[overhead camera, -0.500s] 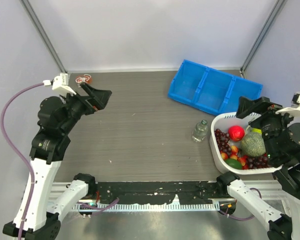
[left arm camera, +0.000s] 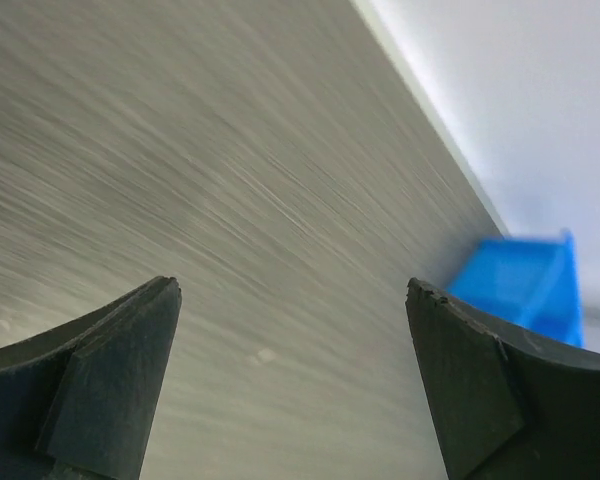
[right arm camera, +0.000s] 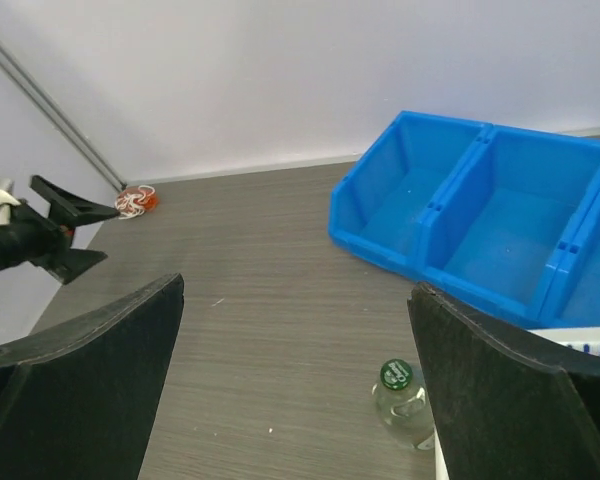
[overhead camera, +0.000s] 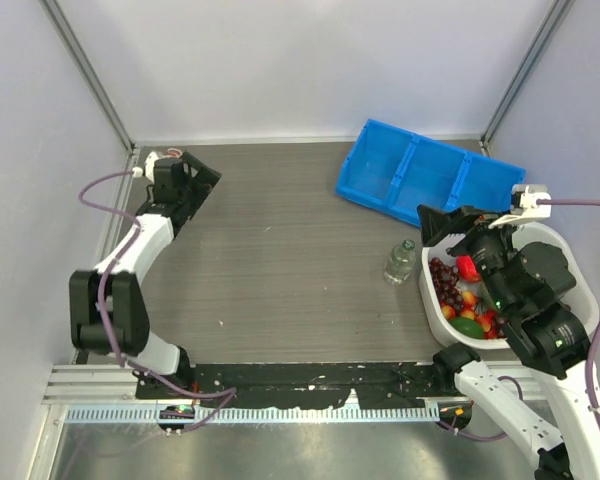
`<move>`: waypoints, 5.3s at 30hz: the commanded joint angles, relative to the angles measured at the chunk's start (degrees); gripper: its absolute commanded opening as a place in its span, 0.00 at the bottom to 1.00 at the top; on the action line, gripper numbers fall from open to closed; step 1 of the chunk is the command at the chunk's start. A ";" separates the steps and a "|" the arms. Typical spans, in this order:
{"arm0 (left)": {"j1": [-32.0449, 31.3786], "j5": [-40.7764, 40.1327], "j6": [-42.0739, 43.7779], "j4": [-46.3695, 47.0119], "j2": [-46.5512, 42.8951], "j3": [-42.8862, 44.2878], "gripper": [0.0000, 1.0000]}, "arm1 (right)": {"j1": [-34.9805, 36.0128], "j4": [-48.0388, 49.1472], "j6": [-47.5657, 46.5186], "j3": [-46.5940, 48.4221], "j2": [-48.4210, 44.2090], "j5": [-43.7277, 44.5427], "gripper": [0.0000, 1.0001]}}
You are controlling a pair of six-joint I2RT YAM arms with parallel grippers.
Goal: Untangle the cables
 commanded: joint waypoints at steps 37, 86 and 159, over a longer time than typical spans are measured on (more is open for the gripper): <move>13.76 -16.67 15.88 -12.78 64.59 71.26 0.00 | -0.25 4.98 3.05 -4.32 3.49 -0.51 0.98; -13.84 15.05 4.63 -6.30 -34.31 -35.38 0.65 | 37.72 41.17 19.04 -13.29 54.02 2.67 0.45; -13.75 12.70 8.31 2.96 -24.03 -38.82 0.55 | 36.40 44.97 10.96 -16.00 57.21 3.97 0.01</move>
